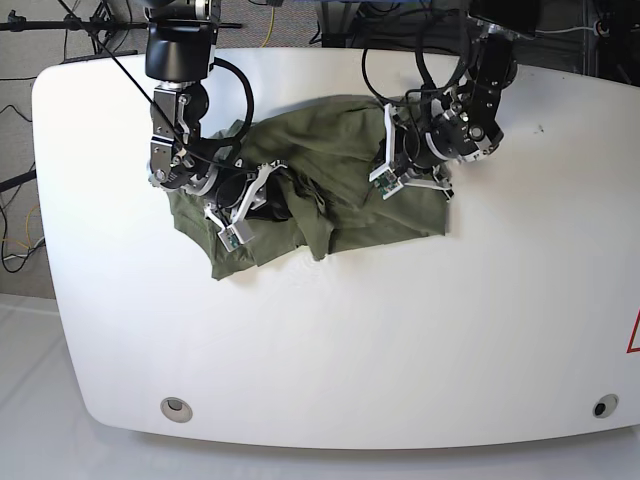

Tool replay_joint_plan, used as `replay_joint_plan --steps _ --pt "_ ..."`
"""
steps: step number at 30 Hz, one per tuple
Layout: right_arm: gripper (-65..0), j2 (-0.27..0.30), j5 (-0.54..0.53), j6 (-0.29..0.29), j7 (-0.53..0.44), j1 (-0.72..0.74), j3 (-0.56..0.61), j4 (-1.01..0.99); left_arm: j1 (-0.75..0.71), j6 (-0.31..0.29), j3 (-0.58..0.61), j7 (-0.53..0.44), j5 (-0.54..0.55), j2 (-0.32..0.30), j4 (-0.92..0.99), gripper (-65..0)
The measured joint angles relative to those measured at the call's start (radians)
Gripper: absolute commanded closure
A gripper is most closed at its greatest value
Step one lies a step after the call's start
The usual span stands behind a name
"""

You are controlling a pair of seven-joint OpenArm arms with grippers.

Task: Fold the T-shirt properly
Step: 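Move the left gripper back onto the bundle's end and pinch it, then release the right gripper and regrasp the bundle's other end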

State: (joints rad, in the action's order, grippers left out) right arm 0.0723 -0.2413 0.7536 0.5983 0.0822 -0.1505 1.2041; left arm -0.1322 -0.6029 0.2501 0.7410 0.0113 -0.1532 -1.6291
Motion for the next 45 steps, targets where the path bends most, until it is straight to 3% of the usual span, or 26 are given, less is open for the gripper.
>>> replay_joint_plan --steps 7,13,19,24,28,32,45 --pt "-7.1 0.000 0.000 0.000 0.000 0.000 0.000 0.000 0.013 0.001 -0.006 -0.176 0.045 -0.001 0.104 0.0" --pt "-7.6 0.007 -0.002 0.003 0.000 0.001 -0.011 0.000 0.026 0.000 -0.010 -0.217 0.070 0.000 0.148 0.0" --pt "-8.1 0.013 0.001 0.003 0.009 0.000 -0.110 0.008 0.030 -0.025 -0.056 -0.215 0.074 0.011 0.156 0.0" --pt "-18.6 0.023 0.056 -0.026 0.069 -0.002 -0.178 0.077 0.031 -0.035 -0.074 -0.209 0.090 0.007 0.160 0.0" --pt "-35.9 0.023 0.080 -0.033 0.150 -0.002 -0.237 0.135 0.042 -0.051 -0.080 -0.207 0.100 -0.014 0.166 0.0" --pt "-46.9 0.014 0.080 -0.022 0.178 -0.003 -0.294 0.162 0.050 -0.053 -0.082 -0.200 0.107 -0.027 0.169 0.0" --pt "-46.2 0.026 0.130 -0.047 0.283 -0.042 -0.411 0.278 0.083 -0.049 -0.087 -0.168 0.091 -0.058 0.169 0.0"
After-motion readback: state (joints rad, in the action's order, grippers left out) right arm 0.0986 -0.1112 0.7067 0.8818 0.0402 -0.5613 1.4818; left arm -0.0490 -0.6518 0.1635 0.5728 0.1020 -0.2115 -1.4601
